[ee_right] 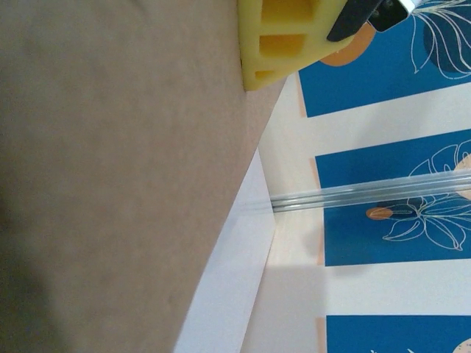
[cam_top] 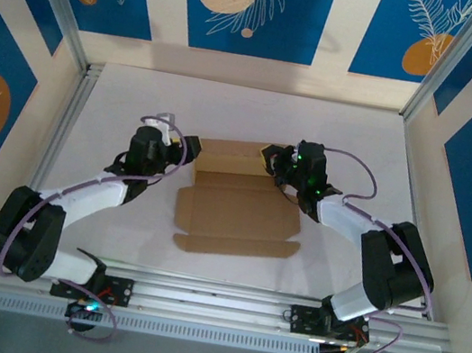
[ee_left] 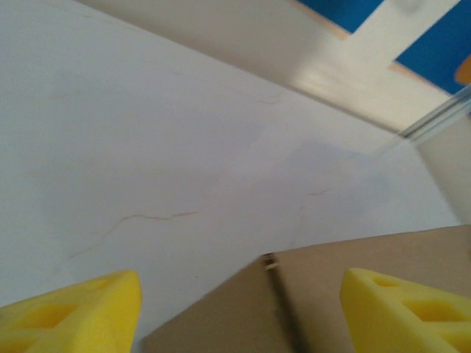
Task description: Fold the paper box
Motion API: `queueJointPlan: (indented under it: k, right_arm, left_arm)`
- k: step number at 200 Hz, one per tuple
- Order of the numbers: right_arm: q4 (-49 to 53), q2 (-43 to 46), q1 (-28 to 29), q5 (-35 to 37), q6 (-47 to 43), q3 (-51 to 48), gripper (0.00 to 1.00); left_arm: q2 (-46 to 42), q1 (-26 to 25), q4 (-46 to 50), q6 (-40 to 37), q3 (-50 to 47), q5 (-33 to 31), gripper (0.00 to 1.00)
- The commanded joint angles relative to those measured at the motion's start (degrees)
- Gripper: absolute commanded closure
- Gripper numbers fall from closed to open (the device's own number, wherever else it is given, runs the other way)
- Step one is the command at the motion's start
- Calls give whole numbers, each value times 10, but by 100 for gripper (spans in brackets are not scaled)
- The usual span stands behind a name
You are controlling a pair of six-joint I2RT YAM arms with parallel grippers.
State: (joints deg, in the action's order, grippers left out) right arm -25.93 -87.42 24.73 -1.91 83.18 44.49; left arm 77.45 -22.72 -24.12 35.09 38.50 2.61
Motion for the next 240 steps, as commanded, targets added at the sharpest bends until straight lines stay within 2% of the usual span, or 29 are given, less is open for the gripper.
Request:
queueJointPlan:
  k: [1,22,56,93,122,134,151,166,180,198,212,240]
  right_arm:
    - [70,-27,4,-7,-30,-25,93]
    - [68,-31,5,-8,-30,-26,93]
    - [73,-31,3,-6,-31,-24,93]
    - [80,-37,3,-5,-34,-22,93]
    - [76,-37,3,-14,-34,-18,90]
    - [78,-31,0,-16,-39,-11,81]
    - [91,-20,-7,-28,-50,5,50]
    - [104,-9,-17,-42,-60,18,30]
    - [130,8,-27,-44,-82,26,17]
    - [211,36,-41,-25,-117,41,10]
    - [200,55,-56,-40,-127,22,8]
    - [166,75,-81,-125,-173,11,8]
  left_arm:
    - [4,1,-38,20,-14,37,30]
    - [7,2,-27,20,-18,33,35]
    - [14,2,-33,31,-34,48,49]
    - [20,2,-54,46,-75,50,60]
    - [17,2,-50,47,-85,44,64]
    - [9,2,-35,45,-81,34,64]
    - [0,2,-15,43,-70,19,63]
    - [-2,2,-5,43,-61,16,61]
    - [-1,2,2,43,-52,14,60]
    - [4,3,9,40,-43,15,60]
    - [4,3,12,40,-39,13,60]
    - [5,3,15,38,-34,15,60]
